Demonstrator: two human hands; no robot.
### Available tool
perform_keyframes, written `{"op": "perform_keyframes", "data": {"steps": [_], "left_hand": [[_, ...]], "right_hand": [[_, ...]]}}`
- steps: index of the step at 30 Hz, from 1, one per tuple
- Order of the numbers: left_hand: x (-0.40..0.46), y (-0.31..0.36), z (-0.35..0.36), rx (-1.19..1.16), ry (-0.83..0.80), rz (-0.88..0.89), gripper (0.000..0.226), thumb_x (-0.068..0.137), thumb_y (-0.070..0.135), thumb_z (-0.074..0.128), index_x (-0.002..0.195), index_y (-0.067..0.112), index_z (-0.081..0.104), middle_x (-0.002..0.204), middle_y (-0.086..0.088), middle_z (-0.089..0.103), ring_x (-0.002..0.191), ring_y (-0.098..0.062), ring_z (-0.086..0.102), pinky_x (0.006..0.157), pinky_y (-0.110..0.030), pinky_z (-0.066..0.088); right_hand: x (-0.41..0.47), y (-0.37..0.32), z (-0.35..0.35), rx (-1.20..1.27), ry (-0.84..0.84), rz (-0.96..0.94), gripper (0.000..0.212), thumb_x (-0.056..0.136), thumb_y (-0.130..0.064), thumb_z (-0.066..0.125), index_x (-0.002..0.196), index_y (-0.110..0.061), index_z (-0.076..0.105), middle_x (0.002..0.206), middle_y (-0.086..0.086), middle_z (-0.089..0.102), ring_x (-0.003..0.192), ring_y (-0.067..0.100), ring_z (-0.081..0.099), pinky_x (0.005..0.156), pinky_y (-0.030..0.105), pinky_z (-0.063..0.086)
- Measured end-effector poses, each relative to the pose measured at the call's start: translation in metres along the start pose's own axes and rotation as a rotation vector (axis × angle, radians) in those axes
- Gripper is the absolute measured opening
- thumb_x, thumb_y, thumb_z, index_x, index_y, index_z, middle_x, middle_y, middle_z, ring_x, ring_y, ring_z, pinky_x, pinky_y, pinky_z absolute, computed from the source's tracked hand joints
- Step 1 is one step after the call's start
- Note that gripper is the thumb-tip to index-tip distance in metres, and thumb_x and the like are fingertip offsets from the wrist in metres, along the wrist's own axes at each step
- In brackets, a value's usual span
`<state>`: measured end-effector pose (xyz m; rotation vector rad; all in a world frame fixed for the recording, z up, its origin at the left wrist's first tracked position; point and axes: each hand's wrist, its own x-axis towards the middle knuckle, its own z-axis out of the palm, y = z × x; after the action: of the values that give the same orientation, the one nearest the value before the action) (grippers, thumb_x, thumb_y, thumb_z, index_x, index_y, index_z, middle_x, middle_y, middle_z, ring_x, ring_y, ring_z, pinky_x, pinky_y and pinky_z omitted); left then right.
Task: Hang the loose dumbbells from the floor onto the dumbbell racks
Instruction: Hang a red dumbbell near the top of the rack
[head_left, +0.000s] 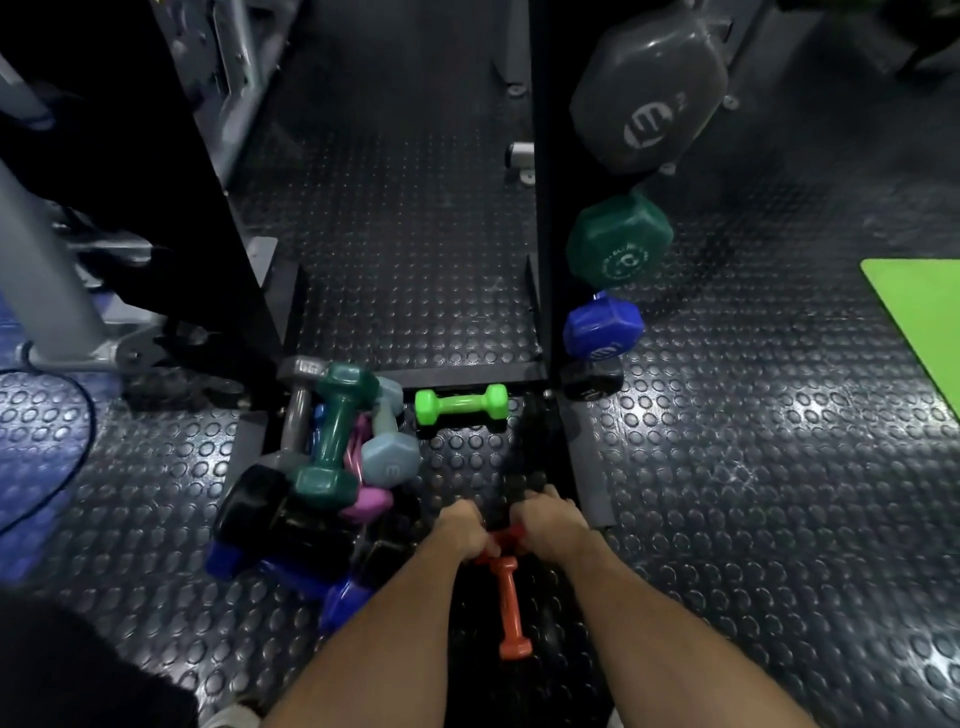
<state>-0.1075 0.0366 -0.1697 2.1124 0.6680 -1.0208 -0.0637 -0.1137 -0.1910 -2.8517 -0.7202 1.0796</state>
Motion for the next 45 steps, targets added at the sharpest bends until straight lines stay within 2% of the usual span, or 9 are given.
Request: {"op": "perform_keyframes", "data": {"steps": [8, 14, 21, 23, 26, 32, 37, 42, 45], "left_hand": [[0.004, 0.010, -0.030, -0.224, 0.139, 0.110, 0.054, 0.070, 0.009, 0.088, 0.114, 0.022, 0.060, 0.117, -0.006, 0.069, 0.095, -0.019, 0.063, 0.086, -0.027, 0.052], [-0.031, 0.055, -0.088, -0.341, 0.143, 0.373, 0.037, 0.078, 0.012, 0.087, 0.108, 0.016, 0.067, 0.097, -0.009, 0.074, 0.065, -0.012, 0.064, 0.059, -0.020, 0.052], [-0.117, 0.141, -0.123, -0.577, 0.037, 0.644, 0.022, 0.084, 0.009, 0.083, 0.095, 0.012, 0.064, 0.084, -0.009, 0.076, 0.062, -0.013, 0.067, 0.058, -0.024, 0.053], [-0.143, 0.167, -0.130, -0.638, 0.019, 0.740, 0.024, 0.084, 0.004, 0.082, 0.094, 0.007, 0.060, 0.078, -0.008, 0.075, 0.060, -0.014, 0.066, 0.058, -0.026, 0.054], [-0.188, 0.204, -0.145, -0.700, 0.031, 0.868, 0.028, 0.086, 0.009, 0.082, 0.101, 0.002, 0.059, 0.079, -0.007, 0.074, 0.059, -0.016, 0.065, 0.059, -0.028, 0.055], [-0.308, 0.280, -0.210, -0.728, 0.196, 1.142, 0.031, 0.087, 0.021, 0.083, 0.096, 0.005, 0.058, 0.088, -0.015, 0.072, 0.074, -0.020, 0.070, 0.067, -0.034, 0.060], [-0.391, 0.322, -0.268, -0.727, 0.265, 1.261, 0.038, 0.081, 0.023, 0.086, 0.100, 0.009, 0.055, 0.098, -0.018, 0.074, 0.086, -0.032, 0.076, 0.084, -0.051, 0.063], [-0.463, 0.338, -0.327, -0.666, 0.365, 1.357, 0.043, 0.085, 0.010, 0.082, 0.118, 0.001, 0.055, 0.115, -0.023, 0.071, 0.106, -0.038, 0.072, 0.090, -0.053, 0.061], [-0.497, 0.341, -0.354, -0.569, 0.520, 1.407, 0.035, 0.089, 0.005, 0.078, 0.119, 0.001, 0.060, 0.104, -0.019, 0.073, 0.091, -0.029, 0.073, 0.085, -0.053, 0.062]], "right_hand": [[-0.007, 0.017, -0.046, 0.304, 0.154, -0.070, 0.037, 0.082, -0.035, 0.078, 0.116, -0.021, 0.071, 0.115, 0.003, 0.061, 0.111, 0.028, 0.059, 0.096, 0.031, 0.042], [-0.049, 0.030, -0.111, 0.743, 0.515, 0.098, 0.055, 0.063, -0.035, 0.094, 0.113, -0.030, 0.073, 0.099, -0.011, 0.064, 0.086, 0.004, 0.060, 0.072, 0.006, 0.037], [-0.117, 0.015, -0.187, 1.763, 1.139, 0.121, 0.073, 0.074, 0.006, 0.084, 0.135, -0.015, 0.050, 0.131, 0.012, 0.063, 0.112, 0.024, 0.066, 0.103, 0.046, 0.052], [-0.140, 0.010, -0.224, 1.911, 1.259, 0.061, 0.064, 0.080, 0.011, 0.077, 0.132, -0.013, 0.049, 0.133, 0.015, 0.062, 0.104, 0.018, 0.068, 0.092, 0.041, 0.059], [-0.182, 0.001, -0.276, 1.887, 1.397, -0.041, 0.047, 0.089, -0.002, 0.074, 0.127, -0.020, 0.056, 0.105, 0.018, 0.068, 0.076, 0.012, 0.070, 0.061, 0.023, 0.059], [-0.273, -0.008, -0.411, 1.655, 1.316, -0.389, 0.057, 0.091, -0.003, 0.071, 0.135, -0.037, 0.058, 0.089, 0.004, 0.072, 0.087, 0.023, 0.068, 0.081, 0.042, 0.057], [-0.339, -0.027, -0.517, 1.473, 1.288, -0.587, 0.057, 0.090, 0.005, 0.067, 0.138, -0.024, 0.055, 0.100, 0.010, 0.070, 0.091, 0.023, 0.068, 0.064, 0.027, 0.057], [-0.390, -0.055, -0.600, 1.444, 1.263, -0.649, 0.044, 0.093, 0.004, 0.064, 0.130, -0.019, 0.057, 0.081, -0.004, 0.065, 0.070, 0.010, 0.069, 0.055, 0.025, 0.056], [-0.410, -0.069, -0.641, 1.445, 1.219, -0.676, 0.027, 0.093, 0.002, 0.064, 0.117, -0.010, 0.060, 0.074, -0.003, 0.063, 0.052, 0.004, 0.061, 0.048, 0.021, 0.050]]}}
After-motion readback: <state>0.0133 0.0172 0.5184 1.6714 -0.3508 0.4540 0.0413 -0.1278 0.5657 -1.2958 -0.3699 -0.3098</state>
